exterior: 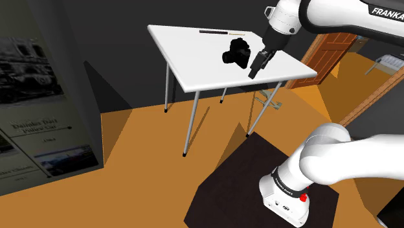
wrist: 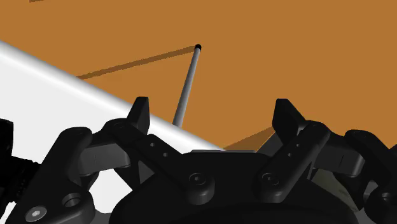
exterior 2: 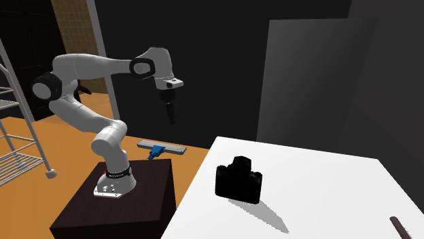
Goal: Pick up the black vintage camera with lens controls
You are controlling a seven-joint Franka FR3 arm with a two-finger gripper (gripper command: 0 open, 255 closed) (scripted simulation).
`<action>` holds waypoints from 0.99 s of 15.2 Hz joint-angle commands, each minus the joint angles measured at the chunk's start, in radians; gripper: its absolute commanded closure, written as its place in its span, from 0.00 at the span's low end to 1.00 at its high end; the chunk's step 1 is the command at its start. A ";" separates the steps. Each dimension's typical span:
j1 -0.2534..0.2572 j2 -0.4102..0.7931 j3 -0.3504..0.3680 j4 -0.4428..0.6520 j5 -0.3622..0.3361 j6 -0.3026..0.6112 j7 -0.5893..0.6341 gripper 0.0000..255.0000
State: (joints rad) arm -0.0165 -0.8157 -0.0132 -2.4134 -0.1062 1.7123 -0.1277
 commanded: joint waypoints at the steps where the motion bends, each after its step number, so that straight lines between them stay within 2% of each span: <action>1: 0.000 0.000 0.000 0.000 0.000 0.000 0.000 0.00; 8: -0.049 0.201 -0.117 0.112 -0.032 0.113 -0.066 0.00; 15: -0.078 0.418 -0.230 0.272 -0.012 0.191 -0.142 0.00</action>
State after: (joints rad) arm -0.0901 -0.4366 -0.2234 -2.1687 -0.1234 1.8880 -0.2535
